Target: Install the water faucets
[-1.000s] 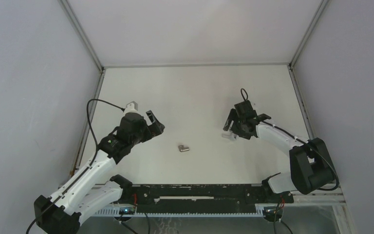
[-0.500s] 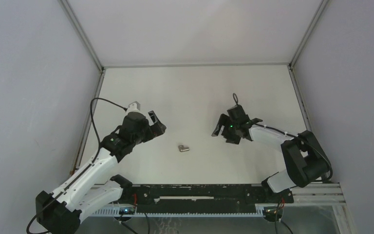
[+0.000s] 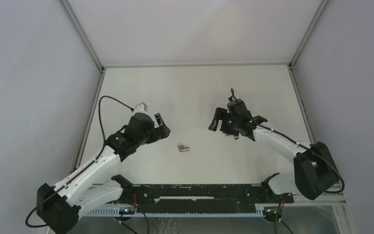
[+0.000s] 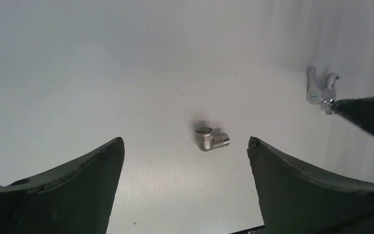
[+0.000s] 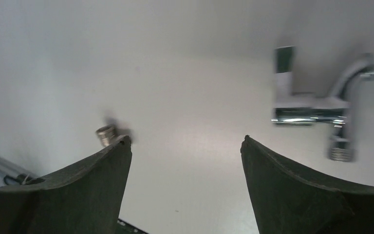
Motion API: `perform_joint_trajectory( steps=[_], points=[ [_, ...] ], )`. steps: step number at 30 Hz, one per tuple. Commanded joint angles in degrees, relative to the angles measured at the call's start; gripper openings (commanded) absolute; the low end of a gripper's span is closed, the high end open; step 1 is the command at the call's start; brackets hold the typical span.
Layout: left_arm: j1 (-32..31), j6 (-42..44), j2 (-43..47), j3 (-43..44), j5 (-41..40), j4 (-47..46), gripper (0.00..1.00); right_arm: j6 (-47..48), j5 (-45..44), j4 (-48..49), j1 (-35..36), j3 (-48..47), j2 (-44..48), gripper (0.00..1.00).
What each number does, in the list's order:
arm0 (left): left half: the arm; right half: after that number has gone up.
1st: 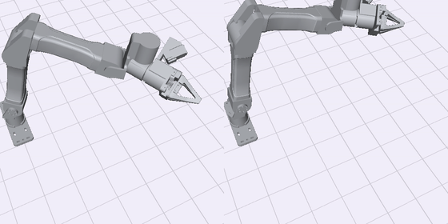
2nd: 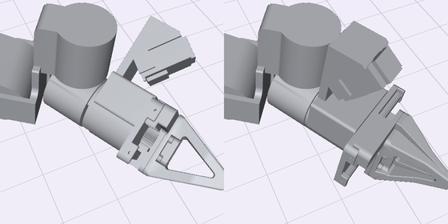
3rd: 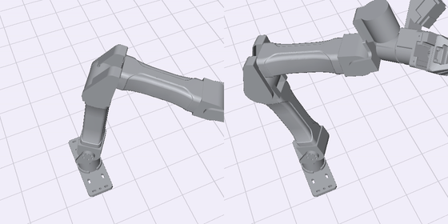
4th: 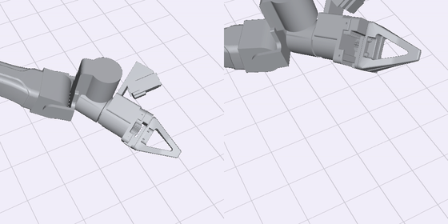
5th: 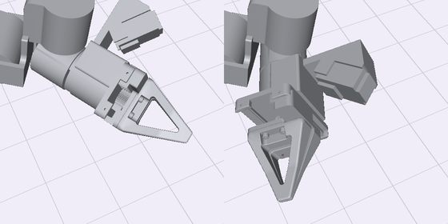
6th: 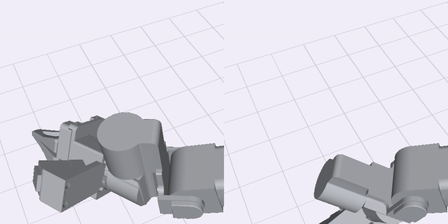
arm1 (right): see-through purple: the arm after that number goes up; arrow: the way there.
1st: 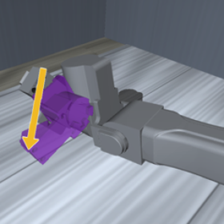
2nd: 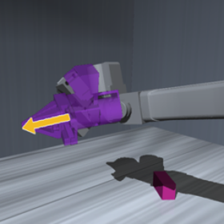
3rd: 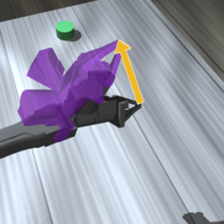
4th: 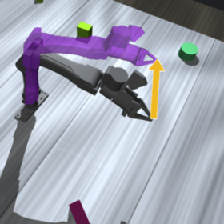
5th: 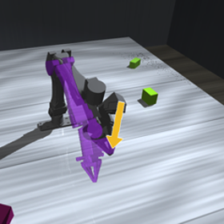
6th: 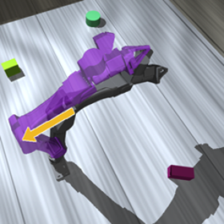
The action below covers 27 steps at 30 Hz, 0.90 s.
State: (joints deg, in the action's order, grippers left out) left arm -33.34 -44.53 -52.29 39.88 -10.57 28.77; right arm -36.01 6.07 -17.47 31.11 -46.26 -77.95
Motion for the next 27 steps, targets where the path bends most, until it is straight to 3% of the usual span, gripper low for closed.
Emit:
perform_joint_trajectory(
  steps=[1,10,18,27],
  points=[
    [-3.4,1.8,-3.1,3.1,-2.5,-0.7,1.0,5.3,-6.1,-7.8,-6.5,-0.9,2.1,0.91],
    [-7.8,2.5,-6.9,4.9,-4.4,-1.5,1.0,9.4,2.8,-5.0,-15.9,4.6,1.4,0.96],
    [-9.8,6.0,-12.6,8.6,-3.3,1.8,1.0,5.4,3.8,-1.3,-9.9,5.2,0.3,0.96],
    [-13.8,5.0,-23.6,13.8,0.1,4.9,0.95,3.1,18.1,7.9,-7.4,5.1,-3.8,0.95]
  ],
)
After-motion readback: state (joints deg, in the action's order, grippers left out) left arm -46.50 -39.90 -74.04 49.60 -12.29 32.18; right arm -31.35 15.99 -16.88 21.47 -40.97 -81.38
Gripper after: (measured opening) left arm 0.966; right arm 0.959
